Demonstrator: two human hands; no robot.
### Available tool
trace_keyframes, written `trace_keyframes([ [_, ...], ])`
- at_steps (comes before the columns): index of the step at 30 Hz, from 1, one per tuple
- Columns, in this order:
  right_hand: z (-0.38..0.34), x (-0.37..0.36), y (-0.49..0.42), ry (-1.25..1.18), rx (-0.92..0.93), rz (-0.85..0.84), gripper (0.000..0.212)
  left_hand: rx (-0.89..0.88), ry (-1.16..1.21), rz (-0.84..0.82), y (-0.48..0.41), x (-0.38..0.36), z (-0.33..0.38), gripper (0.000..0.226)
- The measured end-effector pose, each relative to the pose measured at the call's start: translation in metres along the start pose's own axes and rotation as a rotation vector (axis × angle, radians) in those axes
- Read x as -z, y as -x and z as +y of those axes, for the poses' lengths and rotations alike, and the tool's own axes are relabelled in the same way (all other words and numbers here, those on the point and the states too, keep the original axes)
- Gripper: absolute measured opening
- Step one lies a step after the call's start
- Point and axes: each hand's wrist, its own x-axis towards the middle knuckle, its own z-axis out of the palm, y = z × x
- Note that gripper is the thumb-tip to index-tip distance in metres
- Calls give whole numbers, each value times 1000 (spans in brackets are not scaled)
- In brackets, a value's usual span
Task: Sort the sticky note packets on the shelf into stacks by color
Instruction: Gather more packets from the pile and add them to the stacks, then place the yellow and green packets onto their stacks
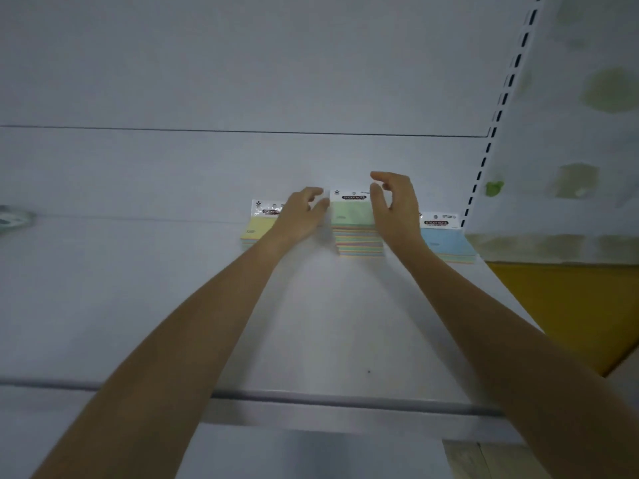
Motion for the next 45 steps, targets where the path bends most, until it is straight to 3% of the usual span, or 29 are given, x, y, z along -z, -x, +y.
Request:
trace_keyframes([
  [5,-28,-32,2,152,212,-267,37,-131,-332,106,22,68,-32,40],
  [11,-96,-128,28,229,390,-474,39,-22,-678,156,77,190,-90,43],
  [23,-253,-333,123,301,601,-768,42,251,-789,249,190,417,-230,42],
  [33,-300,-468,132,289,577,-900,46,302,-777,261,176,514,-322,41],
  [38,-321,-522,125,209,422,-1123,75,283,-801,233,136,547,-355,40],
  [45,-323,-559,96,99,224,-1123,75,252,-784,164,89,582,-399,41],
])
